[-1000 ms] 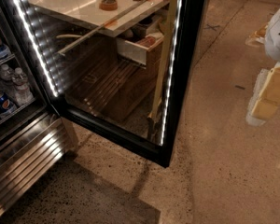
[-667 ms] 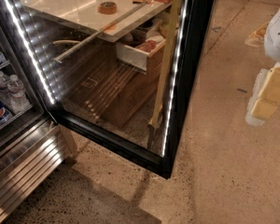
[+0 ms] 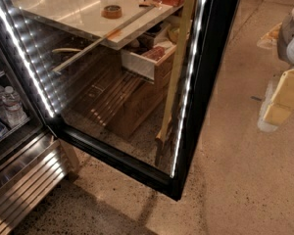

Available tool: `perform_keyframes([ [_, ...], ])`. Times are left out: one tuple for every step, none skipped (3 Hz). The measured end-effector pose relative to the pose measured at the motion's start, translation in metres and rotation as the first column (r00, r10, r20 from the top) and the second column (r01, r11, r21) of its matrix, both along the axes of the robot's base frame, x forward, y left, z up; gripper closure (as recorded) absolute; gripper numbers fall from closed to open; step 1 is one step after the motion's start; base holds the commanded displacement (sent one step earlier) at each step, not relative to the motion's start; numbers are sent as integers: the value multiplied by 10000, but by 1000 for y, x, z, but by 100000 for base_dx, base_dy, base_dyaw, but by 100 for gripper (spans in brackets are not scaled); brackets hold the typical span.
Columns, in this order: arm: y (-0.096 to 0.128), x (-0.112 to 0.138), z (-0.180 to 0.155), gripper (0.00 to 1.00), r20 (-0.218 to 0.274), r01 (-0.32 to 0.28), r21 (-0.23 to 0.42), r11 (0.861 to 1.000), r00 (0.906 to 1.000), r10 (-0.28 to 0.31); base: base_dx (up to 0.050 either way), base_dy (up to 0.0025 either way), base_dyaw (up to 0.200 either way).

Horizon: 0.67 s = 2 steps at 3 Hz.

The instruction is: Close right fridge door

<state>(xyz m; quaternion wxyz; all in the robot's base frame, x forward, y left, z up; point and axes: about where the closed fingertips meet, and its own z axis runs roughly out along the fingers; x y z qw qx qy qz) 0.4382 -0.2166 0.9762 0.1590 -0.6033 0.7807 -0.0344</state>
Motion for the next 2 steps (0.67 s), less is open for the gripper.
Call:
perform_keyframes([
  [12, 36, -10, 0, -217, 71, 255, 9997, 9997, -65, 0, 0, 0],
  [36, 104, -28, 0, -774, -34, 740, 9973, 9970, 92, 0, 0, 0],
])
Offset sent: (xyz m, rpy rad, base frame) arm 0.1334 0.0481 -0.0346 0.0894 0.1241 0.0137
